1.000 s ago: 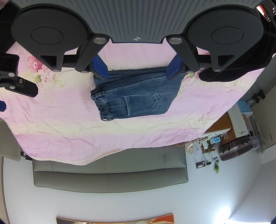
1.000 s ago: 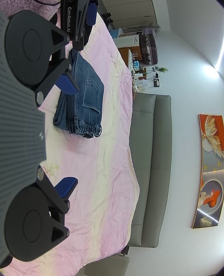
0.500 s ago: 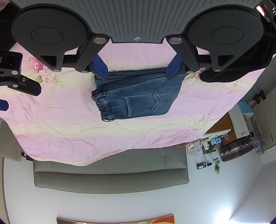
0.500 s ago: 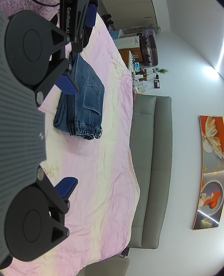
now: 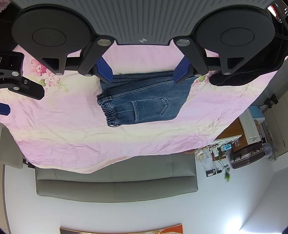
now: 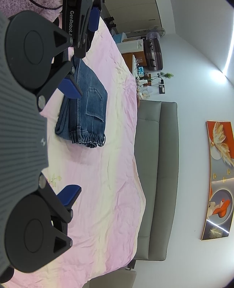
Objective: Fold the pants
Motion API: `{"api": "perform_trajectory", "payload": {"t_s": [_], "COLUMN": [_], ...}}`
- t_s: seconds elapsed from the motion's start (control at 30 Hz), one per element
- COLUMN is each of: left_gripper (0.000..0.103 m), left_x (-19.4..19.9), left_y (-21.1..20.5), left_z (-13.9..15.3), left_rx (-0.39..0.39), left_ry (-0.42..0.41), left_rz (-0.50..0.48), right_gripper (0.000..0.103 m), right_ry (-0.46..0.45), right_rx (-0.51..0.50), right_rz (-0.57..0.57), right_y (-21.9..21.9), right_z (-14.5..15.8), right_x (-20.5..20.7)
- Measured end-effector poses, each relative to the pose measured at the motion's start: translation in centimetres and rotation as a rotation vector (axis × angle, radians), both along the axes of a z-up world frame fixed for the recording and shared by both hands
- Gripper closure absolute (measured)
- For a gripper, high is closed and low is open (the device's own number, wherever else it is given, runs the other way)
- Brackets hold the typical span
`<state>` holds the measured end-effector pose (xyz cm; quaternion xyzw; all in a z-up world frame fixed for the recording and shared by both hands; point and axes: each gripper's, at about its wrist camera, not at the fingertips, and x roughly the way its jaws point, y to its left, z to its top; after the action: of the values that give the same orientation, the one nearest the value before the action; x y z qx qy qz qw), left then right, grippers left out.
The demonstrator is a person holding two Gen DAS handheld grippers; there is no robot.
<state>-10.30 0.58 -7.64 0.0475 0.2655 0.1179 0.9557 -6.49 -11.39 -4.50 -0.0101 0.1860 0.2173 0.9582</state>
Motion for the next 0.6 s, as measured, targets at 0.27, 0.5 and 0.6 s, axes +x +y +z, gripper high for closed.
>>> {"api": "perform_trajectory", "payload": {"t_s": [0.27, 0.5, 0.6], "left_gripper": [0.013, 0.013, 0.013], "left_x": [0.08, -0.19, -0.20], "left_y": [-0.05, -0.28, -0.36], "left_z": [0.22, 0.25, 0.28], "left_rx": [-0.005, -0.001, -0.001], "left_ry": [-0.009, -0.010, -0.011], "left_rz": [0.007, -0.002, -0.001], "right_gripper": [0.005, 0.005, 0.005], "right_ry": [-0.007, -0.011, -0.010], "right_rx": [0.012, 0.013, 0.013], "right_rz": [0.021, 0.026, 0.032], "right_y": [0.01, -0.05, -0.01], "right_z": [0.07, 0.14, 0.13], "right_x": [-0.18, -0.30, -0.35]}}
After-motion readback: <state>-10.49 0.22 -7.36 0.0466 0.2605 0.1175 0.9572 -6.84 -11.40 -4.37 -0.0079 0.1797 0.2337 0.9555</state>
